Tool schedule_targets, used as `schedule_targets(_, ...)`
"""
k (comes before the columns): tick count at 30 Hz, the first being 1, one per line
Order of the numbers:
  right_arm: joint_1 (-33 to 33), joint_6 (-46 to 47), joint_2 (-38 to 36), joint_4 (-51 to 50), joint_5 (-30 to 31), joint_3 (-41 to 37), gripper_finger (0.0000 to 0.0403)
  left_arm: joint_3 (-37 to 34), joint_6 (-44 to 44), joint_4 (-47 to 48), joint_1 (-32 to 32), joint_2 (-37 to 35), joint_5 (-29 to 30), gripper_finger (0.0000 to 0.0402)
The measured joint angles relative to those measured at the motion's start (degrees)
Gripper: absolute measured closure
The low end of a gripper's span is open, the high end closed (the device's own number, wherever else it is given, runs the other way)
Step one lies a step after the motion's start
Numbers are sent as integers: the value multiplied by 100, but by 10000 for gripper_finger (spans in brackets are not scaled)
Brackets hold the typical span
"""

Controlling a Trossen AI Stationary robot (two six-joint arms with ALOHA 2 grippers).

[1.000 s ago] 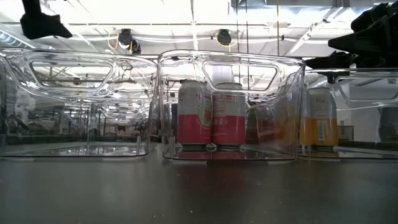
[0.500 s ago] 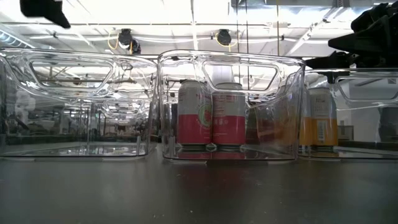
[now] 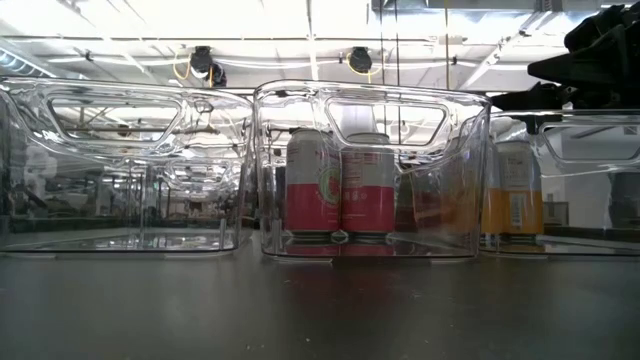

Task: Sort soda cans
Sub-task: Put the right white soda can into the left transparent bin

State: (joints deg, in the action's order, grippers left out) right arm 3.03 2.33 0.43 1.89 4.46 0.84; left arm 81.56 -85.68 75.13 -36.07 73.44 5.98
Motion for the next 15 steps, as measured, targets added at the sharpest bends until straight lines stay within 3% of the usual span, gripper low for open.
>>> schedule_targets(8, 1, 0, 0, 0, 1, 1, 5, 8, -2140, -164, -981, 553, -20, 36)
schedule_targets(15, 1, 0, 0, 0, -1, 1, 5, 7, -2719, -191, -1442, 826, -14, 37)
